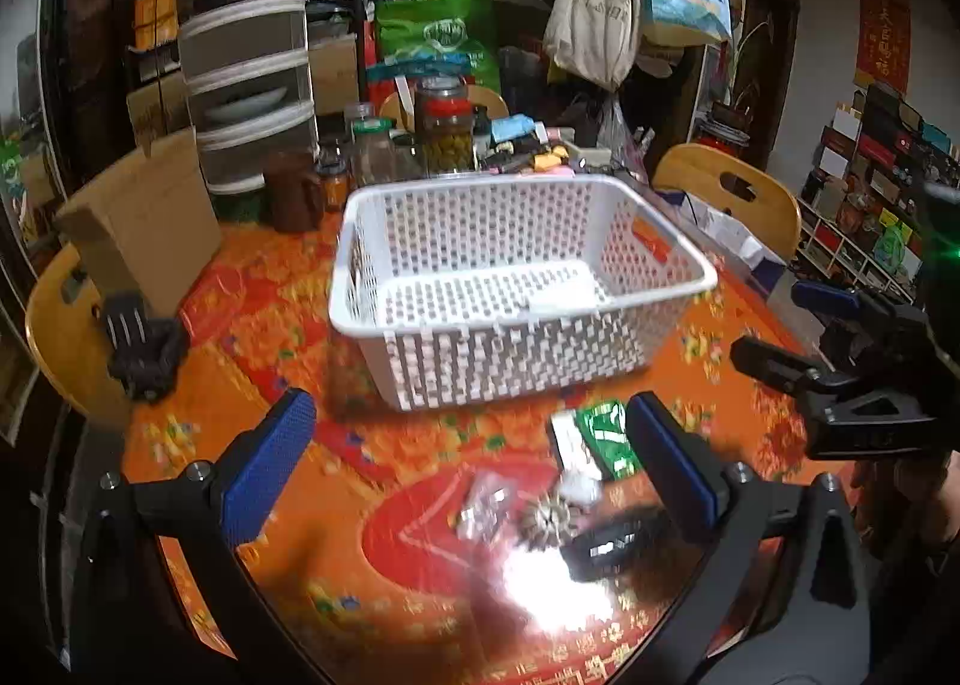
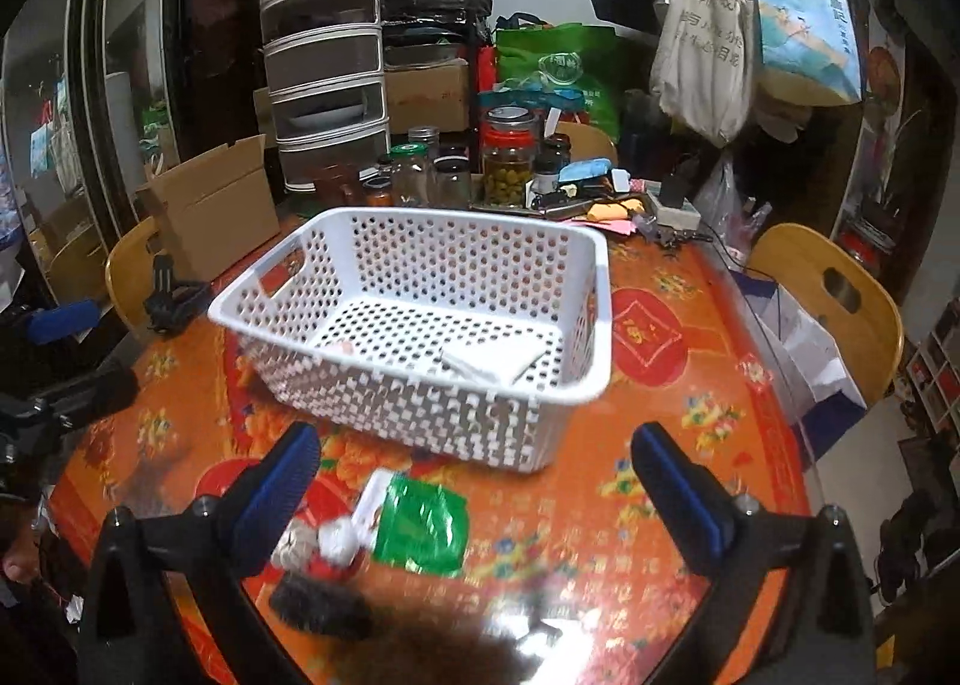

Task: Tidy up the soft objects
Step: 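Withdraw both tools from the basket back toward the remaining items, then grasp the clear plastic bag with the left tool while the right tool grasps the black sock bundle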

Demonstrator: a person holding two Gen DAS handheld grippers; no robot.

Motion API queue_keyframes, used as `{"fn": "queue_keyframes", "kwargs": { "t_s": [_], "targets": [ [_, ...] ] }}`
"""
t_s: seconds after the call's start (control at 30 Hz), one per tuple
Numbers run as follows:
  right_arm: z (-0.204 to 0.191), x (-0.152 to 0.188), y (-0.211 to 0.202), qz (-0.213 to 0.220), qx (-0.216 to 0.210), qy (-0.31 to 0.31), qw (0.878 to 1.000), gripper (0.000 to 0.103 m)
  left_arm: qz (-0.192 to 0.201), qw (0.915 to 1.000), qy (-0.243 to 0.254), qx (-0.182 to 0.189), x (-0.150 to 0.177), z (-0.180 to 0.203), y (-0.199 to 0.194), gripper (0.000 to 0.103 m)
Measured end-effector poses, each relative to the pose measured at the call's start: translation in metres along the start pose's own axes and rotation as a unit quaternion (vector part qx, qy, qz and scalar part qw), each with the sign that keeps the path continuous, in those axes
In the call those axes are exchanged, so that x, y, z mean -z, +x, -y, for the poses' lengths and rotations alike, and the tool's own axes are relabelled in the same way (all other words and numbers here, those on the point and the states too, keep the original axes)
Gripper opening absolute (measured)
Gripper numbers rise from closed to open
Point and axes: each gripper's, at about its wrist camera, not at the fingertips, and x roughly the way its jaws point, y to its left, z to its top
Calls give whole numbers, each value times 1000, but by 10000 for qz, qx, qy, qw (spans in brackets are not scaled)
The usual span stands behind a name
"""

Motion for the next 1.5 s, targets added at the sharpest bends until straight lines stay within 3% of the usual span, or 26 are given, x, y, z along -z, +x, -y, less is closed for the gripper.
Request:
{"fn": "queue_keyframes", "kwargs": {
  "t_s": [0.33, 0.6, 1.13, 1.5],
  "targets": [
    [-3, 69, 1, -139, -242, 275, 9992, 103, -377, 9990, -230, -44, 76, -3, 27, 102],
    [-13, 118, 17, -569, -516, 567, 9954, 103, -646, 9968, -477, -15, 101, -15, 59, 102],
    [-66, 127, 42, -862, -1002, 147, 9911, 93, -868, 9940, -664, -86, 110, -31, 90, 101],
    [-70, 125, 60, -990, -1037, 136, 9896, 64, -879, 9945, -570, 0, 111, -18, 98, 101]
  ]
}}
